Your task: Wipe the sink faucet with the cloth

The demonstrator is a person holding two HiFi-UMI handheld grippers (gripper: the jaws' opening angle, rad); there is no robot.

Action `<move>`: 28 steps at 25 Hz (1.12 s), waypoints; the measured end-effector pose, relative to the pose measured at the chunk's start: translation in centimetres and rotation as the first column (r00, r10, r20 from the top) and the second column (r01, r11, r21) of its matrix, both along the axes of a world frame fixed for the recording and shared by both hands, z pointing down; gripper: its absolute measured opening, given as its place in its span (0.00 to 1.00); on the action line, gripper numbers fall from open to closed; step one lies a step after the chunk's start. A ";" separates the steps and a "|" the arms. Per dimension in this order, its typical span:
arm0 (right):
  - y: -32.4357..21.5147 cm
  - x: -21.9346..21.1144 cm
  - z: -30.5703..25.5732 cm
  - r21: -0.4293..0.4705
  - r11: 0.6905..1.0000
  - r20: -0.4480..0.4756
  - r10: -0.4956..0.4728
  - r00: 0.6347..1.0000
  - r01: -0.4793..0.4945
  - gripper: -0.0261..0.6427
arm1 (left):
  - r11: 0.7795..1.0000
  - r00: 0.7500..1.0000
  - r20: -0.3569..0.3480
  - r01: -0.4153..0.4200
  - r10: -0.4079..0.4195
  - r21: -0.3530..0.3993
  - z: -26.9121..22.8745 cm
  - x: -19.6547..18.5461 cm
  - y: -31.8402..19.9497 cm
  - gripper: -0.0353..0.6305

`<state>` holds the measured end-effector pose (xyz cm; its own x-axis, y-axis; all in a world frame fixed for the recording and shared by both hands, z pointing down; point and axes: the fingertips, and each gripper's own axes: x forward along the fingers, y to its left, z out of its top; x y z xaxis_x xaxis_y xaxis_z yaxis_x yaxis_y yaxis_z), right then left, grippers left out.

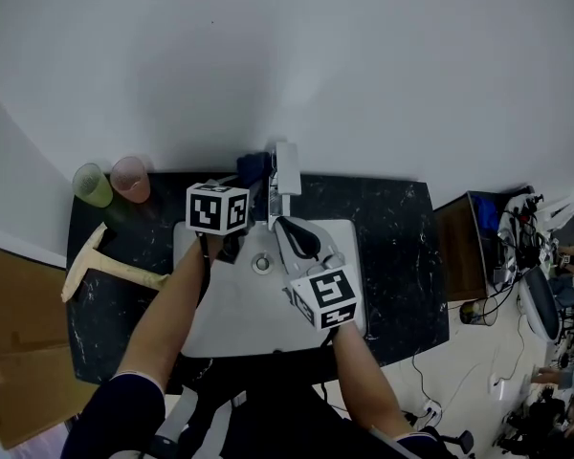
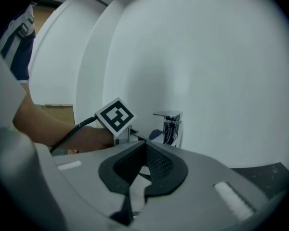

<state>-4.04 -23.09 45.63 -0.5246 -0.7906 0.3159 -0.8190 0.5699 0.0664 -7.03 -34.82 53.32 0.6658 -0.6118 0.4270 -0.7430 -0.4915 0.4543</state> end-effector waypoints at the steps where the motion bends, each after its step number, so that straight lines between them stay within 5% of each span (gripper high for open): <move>1: 0.0 0.0 0.0 -0.001 1.000 0.000 0.000 1.000 0.000 0.05 | 1.000 1.000 -0.007 -0.002 0.002 -0.002 0.0 0.0 0.1 0.18; 10: -0.1 0.1 0.1 -0.006 1.000 0.000 0.004 1.000 -0.004 0.05 | 0.987 0.990 0.009 -0.143 0.142 0.077 -1.2 0.4 2.5 0.18; 16: -0.2 0.1 0.1 -0.011 1.000 0.002 0.008 1.000 -0.008 0.05 | 0.946 0.972 0.073 -0.235 0.224 0.223 -4.3 0.4 3.9 0.18; 23: -0.2 0.2 0.2 -0.014 1.000 0.008 0.005 1.000 -0.005 0.05 | 0.909 0.946 0.018 -0.317 0.325 0.270 -6.3 0.6 6.3 0.18; 28: -0.3 0.2 0.2 -0.019 1.000 0.025 0.001 1.000 -0.001 0.05 | 0.874 0.918 0.051 -0.391 0.394 0.289 -6.9 1.1 8.4 0.18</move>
<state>-3.80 -23.43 45.86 -0.5317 -0.7850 0.3180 -0.8208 0.5701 0.0351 -5.91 -26.37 46.40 0.8796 -0.3945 0.2658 -0.4586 -0.8515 0.2540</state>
